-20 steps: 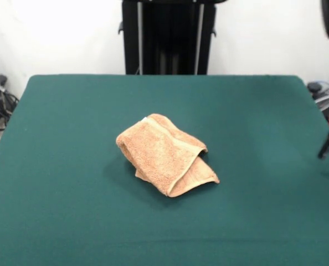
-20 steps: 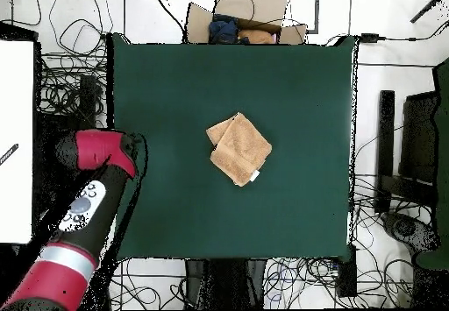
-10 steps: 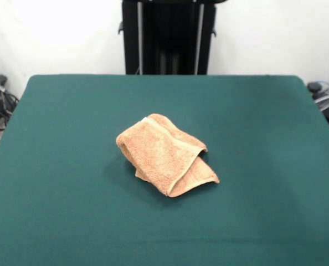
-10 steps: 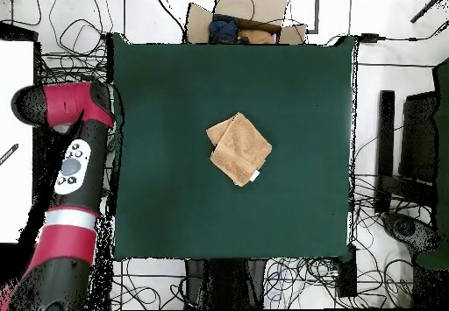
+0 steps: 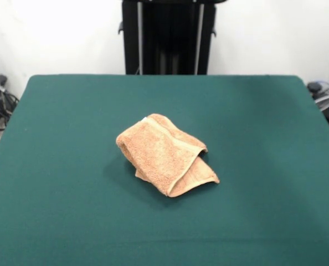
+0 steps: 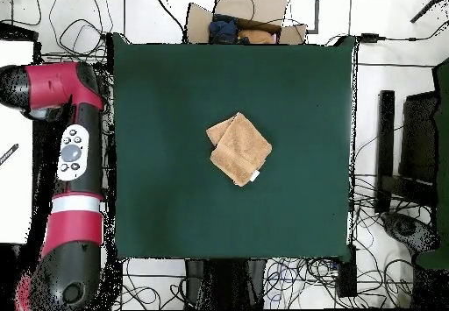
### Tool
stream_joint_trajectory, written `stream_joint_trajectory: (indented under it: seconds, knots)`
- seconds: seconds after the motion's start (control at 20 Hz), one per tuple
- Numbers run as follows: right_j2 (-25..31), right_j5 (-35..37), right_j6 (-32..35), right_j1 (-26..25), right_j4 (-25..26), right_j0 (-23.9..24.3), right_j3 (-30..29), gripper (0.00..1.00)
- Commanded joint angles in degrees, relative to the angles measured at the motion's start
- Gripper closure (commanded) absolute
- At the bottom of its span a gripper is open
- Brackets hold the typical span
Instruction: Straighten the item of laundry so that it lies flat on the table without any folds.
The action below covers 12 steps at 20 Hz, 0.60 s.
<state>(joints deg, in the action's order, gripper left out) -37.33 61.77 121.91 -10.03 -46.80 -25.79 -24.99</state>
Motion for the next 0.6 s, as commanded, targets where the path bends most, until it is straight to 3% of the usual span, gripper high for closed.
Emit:
stream_joint_trajectory:
  seconds: [0.05,0.25,0.35,0.5,0.6]
  knots:
    - [8.5,-4.2,1.3,5.9,4.4,-1.3,-11.0,0.0]
    - [6.7,-1.1,-3.2,0.7,6.9,1.9,-1.9,0.0]
    - [4.1,0.5,-3.0,-4.6,5.5,3.8,6.6,0.0]
    - [-4.5,2.6,-1.1,-10.9,-0.3,6.2,16.9,0.0]
    - [-10.9,3.1,-0.3,-13.4,-5.6,7.6,20.5,0.0]
